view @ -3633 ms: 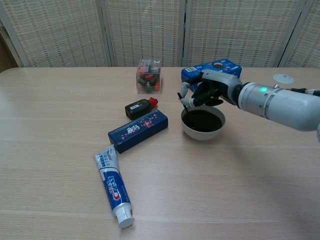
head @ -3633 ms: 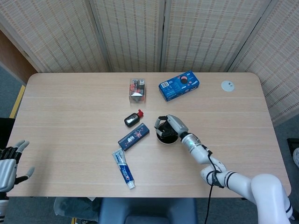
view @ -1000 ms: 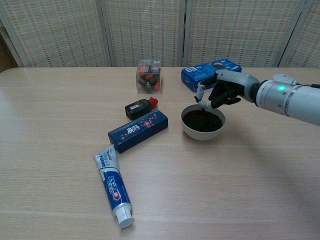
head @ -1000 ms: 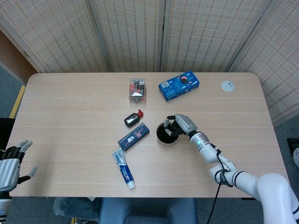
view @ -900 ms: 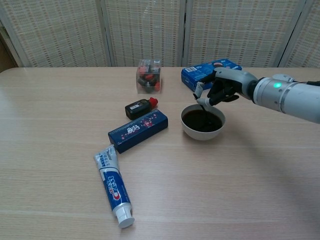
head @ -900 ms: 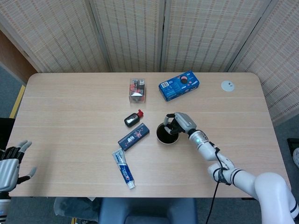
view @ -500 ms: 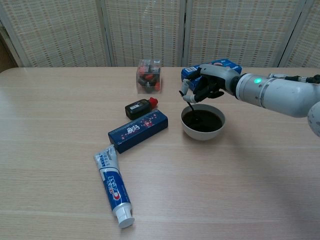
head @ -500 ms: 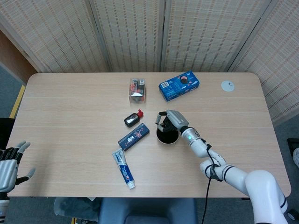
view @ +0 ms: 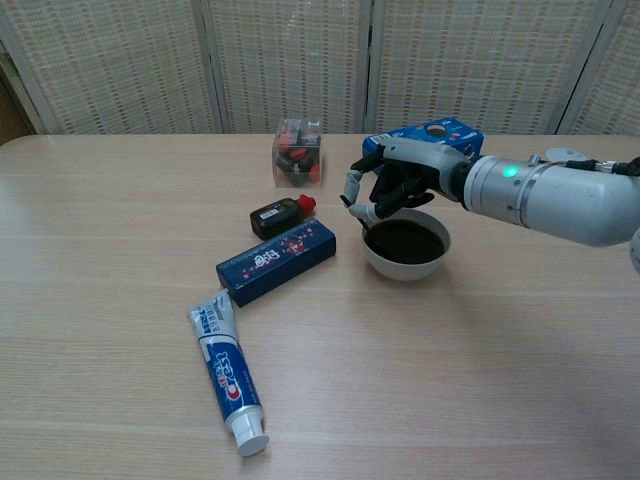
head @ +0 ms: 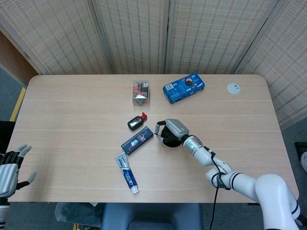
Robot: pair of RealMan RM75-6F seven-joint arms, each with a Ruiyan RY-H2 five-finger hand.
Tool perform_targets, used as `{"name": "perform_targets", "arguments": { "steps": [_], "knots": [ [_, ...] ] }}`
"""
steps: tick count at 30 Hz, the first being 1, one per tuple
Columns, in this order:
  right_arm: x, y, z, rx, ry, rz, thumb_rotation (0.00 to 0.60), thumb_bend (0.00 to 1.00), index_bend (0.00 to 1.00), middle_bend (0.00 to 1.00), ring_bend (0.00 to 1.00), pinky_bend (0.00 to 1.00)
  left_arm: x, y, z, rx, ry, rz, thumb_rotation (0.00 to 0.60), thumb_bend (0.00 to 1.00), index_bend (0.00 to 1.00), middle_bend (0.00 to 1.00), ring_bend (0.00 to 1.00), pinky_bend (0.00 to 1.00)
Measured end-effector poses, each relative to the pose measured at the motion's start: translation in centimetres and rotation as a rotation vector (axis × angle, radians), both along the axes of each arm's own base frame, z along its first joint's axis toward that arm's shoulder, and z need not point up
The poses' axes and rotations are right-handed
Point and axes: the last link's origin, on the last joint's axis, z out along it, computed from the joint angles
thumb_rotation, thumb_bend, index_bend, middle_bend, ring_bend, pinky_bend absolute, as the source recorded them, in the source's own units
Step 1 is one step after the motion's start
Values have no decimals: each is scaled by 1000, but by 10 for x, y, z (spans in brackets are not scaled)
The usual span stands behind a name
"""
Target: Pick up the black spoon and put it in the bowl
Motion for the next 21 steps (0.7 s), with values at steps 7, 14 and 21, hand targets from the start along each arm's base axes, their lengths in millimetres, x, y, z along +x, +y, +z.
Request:
{"name": "perform_targets", "arguments": {
  "steps": [7,14,21],
  "knots": [
    [-13,6,10,-4,25,10,600,550,707,1000,1000,1000,3,1,-1,-1,0,-8,600,242,128,128,182,140],
    [-28,4,24,-38,26,-27,600,550,709,1000,1000,1000,5,2,-1,-4,2,-14,600,241,128,128,182,140],
    [-26,0,39,-73,-38,-41,600,550,709,1000,1000,1000,8,3,0,-2,4,-23,600,242,128,128,182,140]
  ]
}}
